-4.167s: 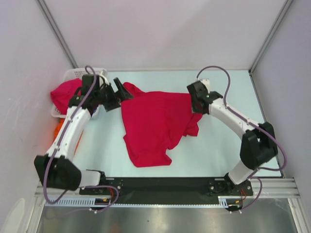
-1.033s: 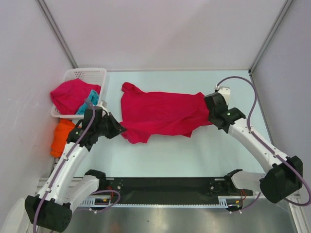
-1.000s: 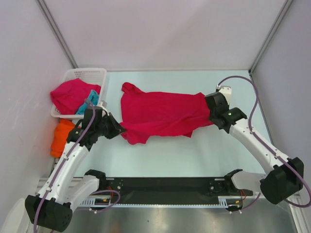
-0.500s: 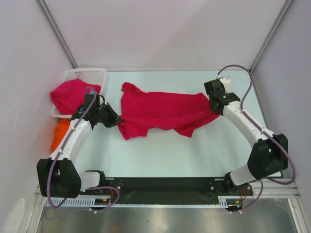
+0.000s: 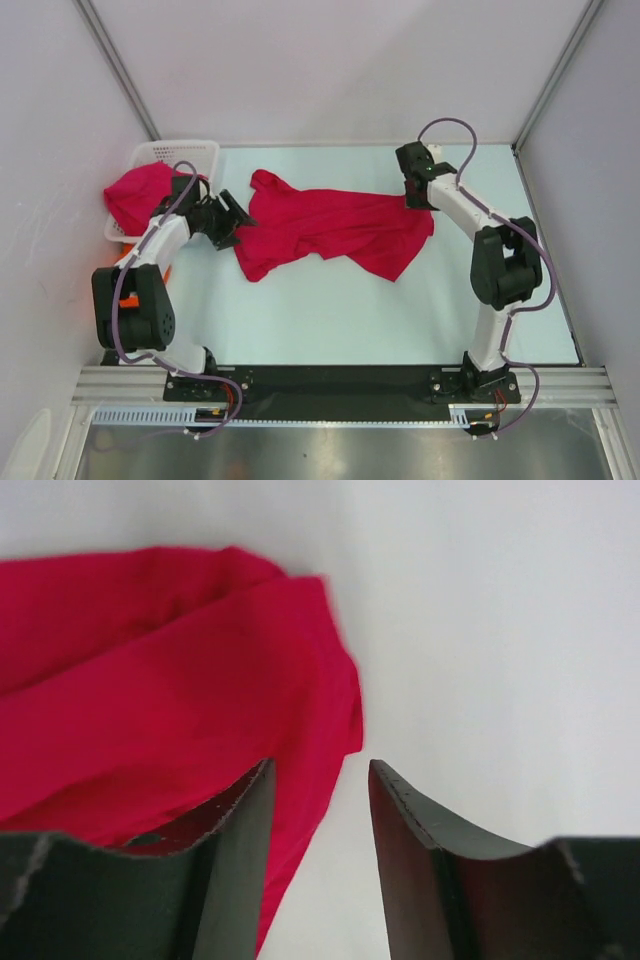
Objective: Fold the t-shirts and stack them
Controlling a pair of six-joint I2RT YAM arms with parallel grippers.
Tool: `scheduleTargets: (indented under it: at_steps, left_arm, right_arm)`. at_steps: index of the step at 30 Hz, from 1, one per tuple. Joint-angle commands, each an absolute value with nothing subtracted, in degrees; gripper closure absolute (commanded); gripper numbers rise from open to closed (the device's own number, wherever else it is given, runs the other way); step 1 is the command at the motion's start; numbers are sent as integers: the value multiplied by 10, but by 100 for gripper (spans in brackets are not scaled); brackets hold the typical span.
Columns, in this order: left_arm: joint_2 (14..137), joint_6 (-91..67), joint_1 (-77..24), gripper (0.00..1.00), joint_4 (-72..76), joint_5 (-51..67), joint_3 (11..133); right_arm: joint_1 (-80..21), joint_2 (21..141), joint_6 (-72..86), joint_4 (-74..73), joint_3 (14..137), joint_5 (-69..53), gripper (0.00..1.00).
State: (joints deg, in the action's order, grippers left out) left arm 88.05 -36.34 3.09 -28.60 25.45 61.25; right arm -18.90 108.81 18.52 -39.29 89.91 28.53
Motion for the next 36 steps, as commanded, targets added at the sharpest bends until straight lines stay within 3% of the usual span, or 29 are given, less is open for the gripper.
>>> scheduleTargets:
  at_steps: [1, 14, 36]
  left_arm:
    - [876, -345, 27, 20, -263, 265, 601]
    - [885, -341, 20, 17, -222, 273, 543]
    - [928, -351, 15, 19, -185, 274, 537]
  right_arm:
    - [-221, 1078, 189, -400, 892, 272, 50]
    - [-252, 1023, 207, -368, 750, 291, 49]
    - [-235, 1093, 207, -322, 746, 269, 50]
